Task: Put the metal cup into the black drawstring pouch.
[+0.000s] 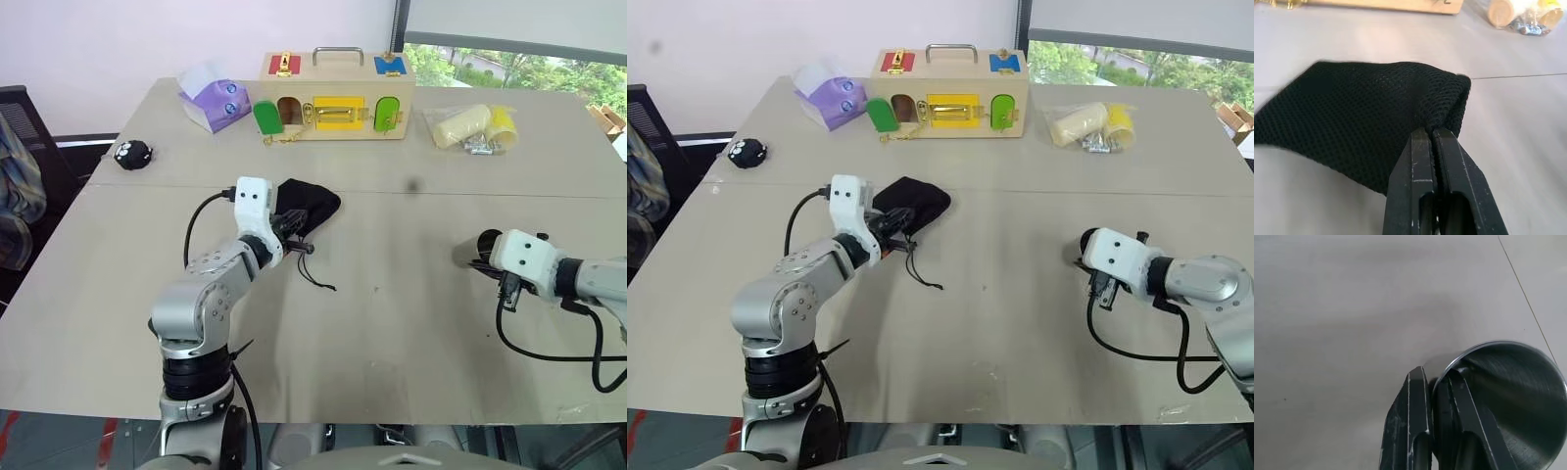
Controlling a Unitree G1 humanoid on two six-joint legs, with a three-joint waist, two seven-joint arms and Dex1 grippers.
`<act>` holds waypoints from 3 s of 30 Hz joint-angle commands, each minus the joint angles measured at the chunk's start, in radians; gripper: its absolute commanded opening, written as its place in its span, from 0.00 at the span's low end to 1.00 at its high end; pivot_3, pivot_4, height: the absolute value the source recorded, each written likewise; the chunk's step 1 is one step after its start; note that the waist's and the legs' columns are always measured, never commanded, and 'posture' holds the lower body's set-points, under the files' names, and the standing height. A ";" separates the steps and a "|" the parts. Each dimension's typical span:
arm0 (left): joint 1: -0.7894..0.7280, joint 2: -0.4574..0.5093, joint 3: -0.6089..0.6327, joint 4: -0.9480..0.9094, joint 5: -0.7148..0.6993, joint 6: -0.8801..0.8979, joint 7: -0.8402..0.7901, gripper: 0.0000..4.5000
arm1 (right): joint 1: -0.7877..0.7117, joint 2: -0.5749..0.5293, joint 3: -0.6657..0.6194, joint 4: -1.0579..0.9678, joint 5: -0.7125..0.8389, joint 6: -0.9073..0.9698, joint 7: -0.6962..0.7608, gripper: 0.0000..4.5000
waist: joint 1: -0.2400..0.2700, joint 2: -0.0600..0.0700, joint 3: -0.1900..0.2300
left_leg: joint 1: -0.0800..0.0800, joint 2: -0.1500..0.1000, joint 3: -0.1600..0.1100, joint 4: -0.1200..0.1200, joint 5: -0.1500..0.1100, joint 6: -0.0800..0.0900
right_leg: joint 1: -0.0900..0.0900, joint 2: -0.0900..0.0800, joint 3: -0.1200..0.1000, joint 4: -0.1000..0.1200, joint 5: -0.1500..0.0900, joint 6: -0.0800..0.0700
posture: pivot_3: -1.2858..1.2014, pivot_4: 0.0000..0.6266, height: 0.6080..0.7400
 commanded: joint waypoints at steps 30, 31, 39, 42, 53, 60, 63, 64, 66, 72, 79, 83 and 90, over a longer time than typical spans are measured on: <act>-0.146 -0.112 0.185 -0.026 -0.372 0.204 0.116 0.00 | -0.362 0.809 0.219 0.041 0.171 0.209 -0.433 0.01 | -0.027 -0.003 0.002 | 0.000 0.000 -0.002 0.001 0.002 -0.004 | 0.000 0.002 0.001 0.003 0.000 -0.001 | 0.52 0.24 1.00; -0.145 -0.112 0.185 -0.025 -0.375 0.202 0.118 0.00 | -0.362 0.836 0.203 0.049 0.188 0.214 -0.446 0.01 | -0.027 -0.003 0.002 | 0.000 0.000 -0.002 0.001 0.002 -0.004 | 0.000 0.002 0.001 0.003 0.000 -0.001 | 0.52 0.24 1.00; -0.114 -0.104 0.165 -0.014 -0.395 0.170 0.117 0.00 | -0.380 0.997 0.097 0.162 0.323 0.266 -0.482 0.01 | -0.027 -0.003 0.002 | 0.000 -0.001 -0.002 -0.001 0.003 -0.005 | -0.001 0.002 0.001 0.002 0.000 -0.001 | 0.52 0.24 1.00; -0.111 -0.083 0.148 0.009 -0.388 0.141 0.102 0.00 | -0.401 0.968 0.179 0.216 0.248 0.188 -0.440 0.01 | -0.029 -0.003 0.002 | 0.001 -0.001 -0.002 -0.001 0.003 -0.005 | -0.001 0.003 0.001 0.002 0.000 -0.001 | 0.52 0.24 1.00; -0.109 -0.081 0.152 0.012 -0.427 0.120 0.122 0.00 | -0.574 0.719 0.539 0.713 -0.329 -0.598 -0.326 0.01 | -0.033 -0.004 0.003 | 0.001 -0.001 -0.001 -0.002 0.003 -0.005 | -0.001 0.003 0.002 0.002 0.000 -0.001 | 0.52 0.24 1.00; -0.117 -0.071 0.138 0.012 -0.455 0.128 0.128 0.00 | -0.703 0.735 0.545 0.956 -0.431 -0.758 -0.327 0.01 | -0.037 -0.005 0.003 | 0.002 0.000 -0.002 -0.003 0.004 -0.007 | -0.001 0.003 0.002 0.001 0.000 -0.001 | 0.52 0.24 1.00; -0.116 -0.066 0.131 0.025 -0.455 0.115 0.122 0.00 | -0.719 0.753 0.511 0.992 -0.411 -0.748 -0.316 0.01 | -0.037 -0.005 0.003 | 0.001 0.000 -0.002 -0.003 0.004 -0.007 | 0.000 0.003 0.002 0.000 0.000 -0.001 | 0.52 0.24 1.00; -0.111 -0.064 0.125 0.029 -0.452 0.109 0.120 0.00 | -0.721 0.759 0.491 0.987 -0.393 -0.728 -0.311 0.01 | -0.037 -0.005 0.003 | 0.001 0.000 -0.002 -0.003 0.004 -0.007 | 0.000 0.003 0.002 0.000 0.000 -0.001 | 0.52 0.24 1.00; -0.104 -0.061 0.117 0.032 -0.449 0.098 0.119 0.00 | -0.717 0.763 0.459 0.967 -0.369 -0.705 -0.304 0.16 | -0.036 -0.005 0.003 | 0.001 0.000 -0.002 -0.003 0.004 -0.007 | 0.000 0.003 0.002 0.000 0.000 -0.001 | 0.52 0.24 1.00; -0.113 -0.070 0.135 0.054 -0.428 0.053 0.164 0.00 | -0.630 0.716 0.362 0.822 -0.280 -0.688 -0.255 0.72 | -0.031 -0.005 0.004 | 0.001 0.000 -0.002 -0.003 0.004 -0.007 | -0.001 0.003 0.002 0.000 0.000 -0.001 | 0.52 0.24 1.00; -0.128 -0.088 0.144 0.067 -0.457 0.048 0.209 0.00 | -0.375 0.611 0.263 0.346 -0.056 -0.438 -0.150 0.81 | -0.028 -0.005 0.004 | 0.000 0.000 -0.003 -0.005 0.004 -0.007 | 0.000 0.002 0.001 -0.003 0.000 -0.001 | 0.52 0.24 1.00; -0.136 -0.086 0.143 0.076 -0.466 0.049 0.221 0.00 | -0.277 0.663 0.200 0.118 0.191 0.005 -0.222 0.81 | -0.028 -0.005 0.005 | 0.002 0.000 -0.003 -0.006 0.005 -0.008 | -0.001 0.003 0.002 0.001 0.000 -0.001 | 0.52 0.24 1.00; -0.166 -0.090 0.154 0.099 -0.495 0.049 0.250 0.00 | -0.276 0.763 0.278 0.176 0.202 0.253 -0.313 0.81 | -0.027 -0.005 0.005 | 0.003 0.000 -0.004 -0.006 0.005 -0.009 | -0.001 0.003 0.002 0.002 0.000 -0.002 | 0.52 0.24 1.00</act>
